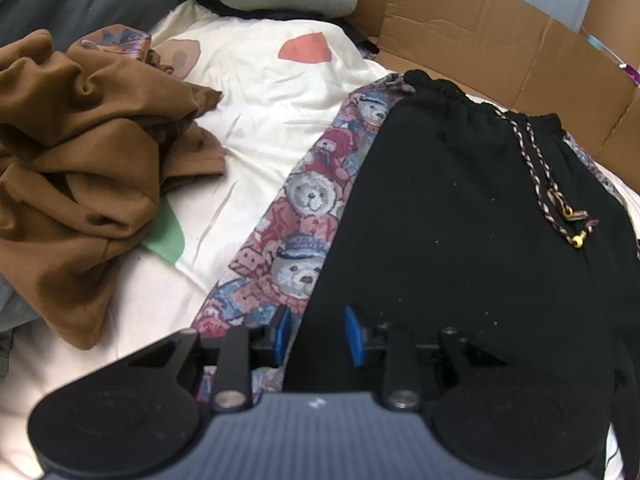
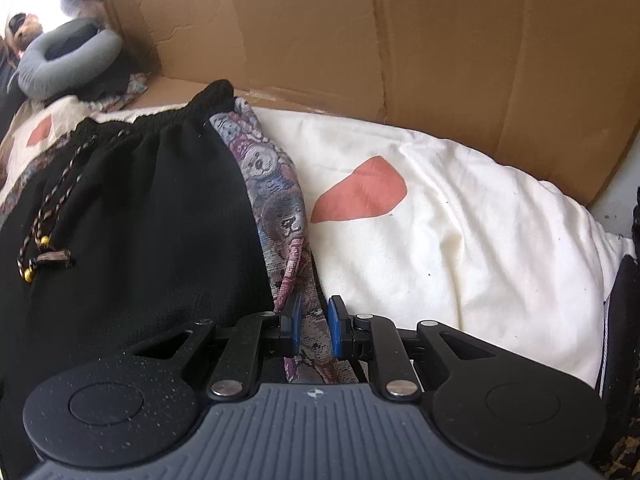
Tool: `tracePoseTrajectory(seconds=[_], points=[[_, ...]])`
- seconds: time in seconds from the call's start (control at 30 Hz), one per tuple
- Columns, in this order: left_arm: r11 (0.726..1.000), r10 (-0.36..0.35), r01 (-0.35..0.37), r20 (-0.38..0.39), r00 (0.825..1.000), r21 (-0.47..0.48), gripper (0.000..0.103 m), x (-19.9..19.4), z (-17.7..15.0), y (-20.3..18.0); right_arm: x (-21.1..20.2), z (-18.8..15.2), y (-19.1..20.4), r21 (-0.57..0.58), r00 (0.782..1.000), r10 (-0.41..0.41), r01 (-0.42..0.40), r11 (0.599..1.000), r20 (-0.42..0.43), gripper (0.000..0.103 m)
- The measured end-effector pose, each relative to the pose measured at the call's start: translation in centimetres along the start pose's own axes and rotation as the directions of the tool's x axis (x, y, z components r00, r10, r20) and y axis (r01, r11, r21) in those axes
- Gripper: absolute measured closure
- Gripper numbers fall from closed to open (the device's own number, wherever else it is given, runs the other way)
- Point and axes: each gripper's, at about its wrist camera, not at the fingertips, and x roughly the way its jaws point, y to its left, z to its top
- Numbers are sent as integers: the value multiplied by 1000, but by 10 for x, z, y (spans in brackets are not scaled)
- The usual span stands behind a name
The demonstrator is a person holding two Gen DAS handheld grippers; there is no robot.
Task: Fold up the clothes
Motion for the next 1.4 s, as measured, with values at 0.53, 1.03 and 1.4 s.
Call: tracePoseTrajectory(seconds=[0.53, 1.03, 1.4], points=[[999, 36, -36, 47, 998, 2, 70, 7, 26, 9, 9, 4, 4, -72, 998, -2, -3, 997, -60, 101], [997, 70, -73, 75, 995, 40, 68, 40, 59, 16, 0, 9, 10, -150, 990, -137, 131, 980, -26, 103], [996, 61, -66, 64, 996, 64, 68, 59, 58, 5, 9, 6, -2, -38, 995, -73, 71, 997, -68, 79]])
